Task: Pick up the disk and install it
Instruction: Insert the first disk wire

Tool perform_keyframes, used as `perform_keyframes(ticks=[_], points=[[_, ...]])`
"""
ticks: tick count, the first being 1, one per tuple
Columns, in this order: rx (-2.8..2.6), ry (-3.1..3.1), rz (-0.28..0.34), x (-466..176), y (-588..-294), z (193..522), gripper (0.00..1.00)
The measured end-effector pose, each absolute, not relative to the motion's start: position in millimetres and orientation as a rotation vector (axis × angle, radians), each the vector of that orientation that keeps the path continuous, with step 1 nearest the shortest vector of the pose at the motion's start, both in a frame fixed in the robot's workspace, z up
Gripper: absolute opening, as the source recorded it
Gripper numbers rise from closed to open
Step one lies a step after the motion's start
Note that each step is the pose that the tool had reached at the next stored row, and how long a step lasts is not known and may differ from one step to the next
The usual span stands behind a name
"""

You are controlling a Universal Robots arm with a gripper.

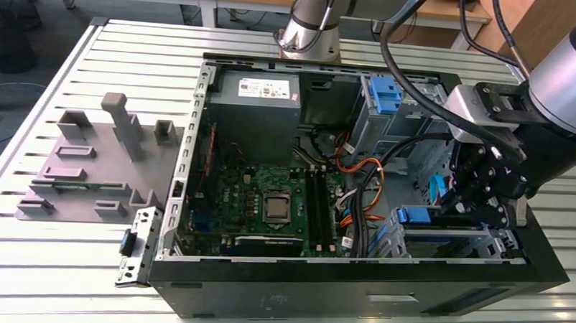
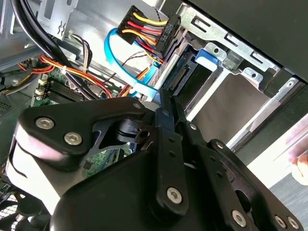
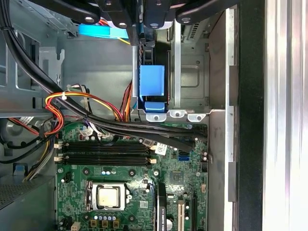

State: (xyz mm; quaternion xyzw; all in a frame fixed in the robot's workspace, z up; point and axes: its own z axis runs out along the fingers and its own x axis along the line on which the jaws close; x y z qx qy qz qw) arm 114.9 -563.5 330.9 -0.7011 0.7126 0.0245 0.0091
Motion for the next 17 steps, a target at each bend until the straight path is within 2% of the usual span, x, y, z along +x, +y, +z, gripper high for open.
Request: perform_keyframes(ticks=[2, 3, 5, 6, 17], points=[[-2.189, 2.225, 0.077, 115, -563, 331, 0.17], [-2.189, 2.225, 0.077, 115, -563, 331, 0.23], [-2.190, 2.226, 0.077, 115, -563, 331, 0.23], [-2.190, 2.226, 0.077, 115, -563, 331, 0.29], [-2.190, 2.226, 0.076, 115, -563, 350, 0.29]])
